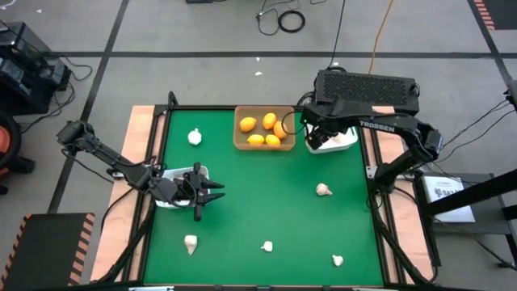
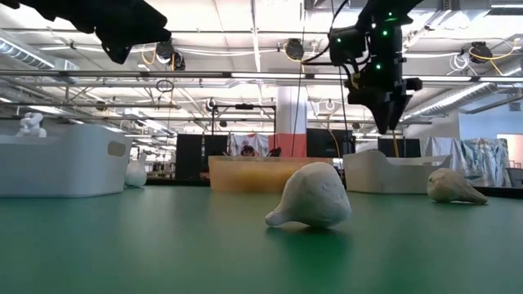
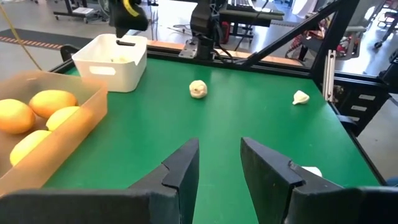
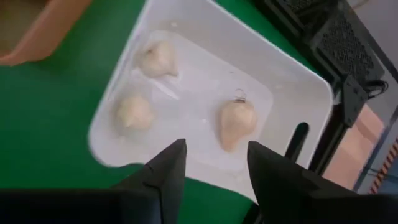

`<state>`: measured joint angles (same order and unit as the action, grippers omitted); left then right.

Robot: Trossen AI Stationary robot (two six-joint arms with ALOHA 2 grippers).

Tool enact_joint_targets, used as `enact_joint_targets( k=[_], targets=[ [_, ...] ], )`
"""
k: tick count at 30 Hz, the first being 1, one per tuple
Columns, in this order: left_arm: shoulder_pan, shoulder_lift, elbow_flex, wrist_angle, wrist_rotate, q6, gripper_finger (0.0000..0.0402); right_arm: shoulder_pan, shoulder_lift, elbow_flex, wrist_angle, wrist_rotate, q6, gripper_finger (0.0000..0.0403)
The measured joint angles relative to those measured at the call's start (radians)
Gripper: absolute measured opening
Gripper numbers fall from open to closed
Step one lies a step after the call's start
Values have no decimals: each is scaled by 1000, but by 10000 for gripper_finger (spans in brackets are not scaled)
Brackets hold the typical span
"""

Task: Sort produce into baskets
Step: Put the garlic into the right white bin

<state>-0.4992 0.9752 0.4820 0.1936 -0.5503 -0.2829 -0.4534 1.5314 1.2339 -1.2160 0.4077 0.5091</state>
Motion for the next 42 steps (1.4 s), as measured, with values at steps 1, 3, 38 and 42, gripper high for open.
enact_joint_targets(
  k=[1, 3, 38, 42],
  targets=[
    [0, 0, 0, 0, 0, 0, 125, 14, 0, 0, 0, -14, 2, 162],
    [0, 0, 0, 0, 0, 0, 125, 47, 0, 0, 4, -91, 3, 161],
    [-187, -2, 140, -566, 232, -420, 125, 938, 353, 1, 1562, -168, -434, 157],
    [-189, -27, 146, -711, 200, -480, 125, 902, 496, 46, 1743, -173, -557, 162]
  ],
)
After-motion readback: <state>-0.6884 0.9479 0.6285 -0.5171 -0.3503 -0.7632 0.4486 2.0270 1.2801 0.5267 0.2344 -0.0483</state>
